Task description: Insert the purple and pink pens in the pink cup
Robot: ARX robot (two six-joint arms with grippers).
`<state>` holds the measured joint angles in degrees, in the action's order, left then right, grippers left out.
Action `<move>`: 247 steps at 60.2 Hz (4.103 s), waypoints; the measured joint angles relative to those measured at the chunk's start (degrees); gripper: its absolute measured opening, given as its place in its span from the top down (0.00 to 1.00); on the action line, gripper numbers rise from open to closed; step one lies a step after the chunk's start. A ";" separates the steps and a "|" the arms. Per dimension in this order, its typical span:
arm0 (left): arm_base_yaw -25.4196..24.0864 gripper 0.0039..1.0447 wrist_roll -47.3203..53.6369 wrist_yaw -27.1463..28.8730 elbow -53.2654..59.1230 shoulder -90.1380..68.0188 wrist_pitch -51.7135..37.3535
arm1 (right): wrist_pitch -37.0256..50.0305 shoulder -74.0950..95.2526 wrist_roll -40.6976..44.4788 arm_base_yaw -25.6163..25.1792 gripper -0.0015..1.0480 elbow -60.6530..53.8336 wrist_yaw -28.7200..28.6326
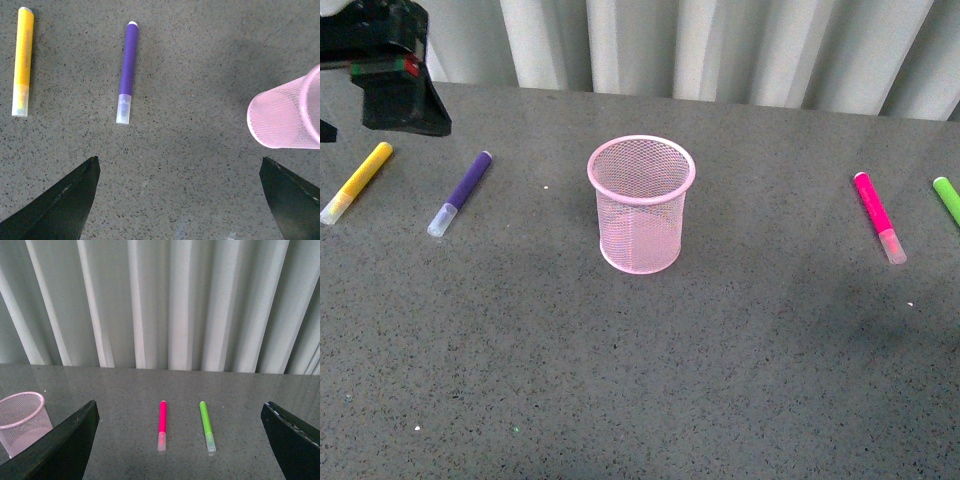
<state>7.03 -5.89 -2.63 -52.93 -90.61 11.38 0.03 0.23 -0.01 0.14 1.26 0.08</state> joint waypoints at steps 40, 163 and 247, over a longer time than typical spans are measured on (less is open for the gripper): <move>-1.70 0.06 7.56 1.53 -21.59 -25.46 2.23 | 0.00 0.00 0.00 0.00 0.07 0.00 0.02; -3.15 0.88 7.56 -4.59 -35.43 -42.60 6.78 | 0.00 0.00 0.00 0.00 0.07 0.00 0.00; 21.16 0.89 -16.98 13.70 11.89 -20.98 -86.90 | 0.00 0.00 0.00 0.00 0.07 0.00 0.00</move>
<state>28.18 -22.87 11.07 -41.04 -111.59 -75.53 0.03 0.23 -0.01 0.14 1.26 0.08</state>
